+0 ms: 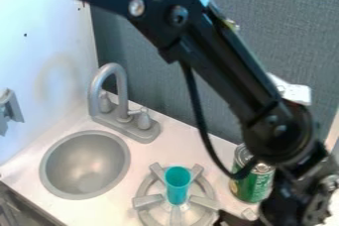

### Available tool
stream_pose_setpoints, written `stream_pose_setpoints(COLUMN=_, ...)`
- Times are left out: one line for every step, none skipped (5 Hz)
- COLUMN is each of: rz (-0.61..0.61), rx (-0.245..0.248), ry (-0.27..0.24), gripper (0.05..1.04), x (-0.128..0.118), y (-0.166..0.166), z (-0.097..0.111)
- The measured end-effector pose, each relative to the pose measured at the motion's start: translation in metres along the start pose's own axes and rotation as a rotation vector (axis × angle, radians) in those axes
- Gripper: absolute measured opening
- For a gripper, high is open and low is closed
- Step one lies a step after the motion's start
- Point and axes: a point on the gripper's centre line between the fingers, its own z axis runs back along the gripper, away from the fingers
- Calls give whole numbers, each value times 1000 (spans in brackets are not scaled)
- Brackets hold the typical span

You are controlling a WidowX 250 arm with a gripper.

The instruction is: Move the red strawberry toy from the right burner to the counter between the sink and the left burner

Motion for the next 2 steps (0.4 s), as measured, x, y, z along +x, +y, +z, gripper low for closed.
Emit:
stream_pose_setpoints(rz=78, rx=-9, ry=56, gripper=441, x=-9, y=36, z=-14)
stream_pose_setpoints(rz=136, rx=-13, ry=53, gripper=441, x=-13, y=68, z=-16)
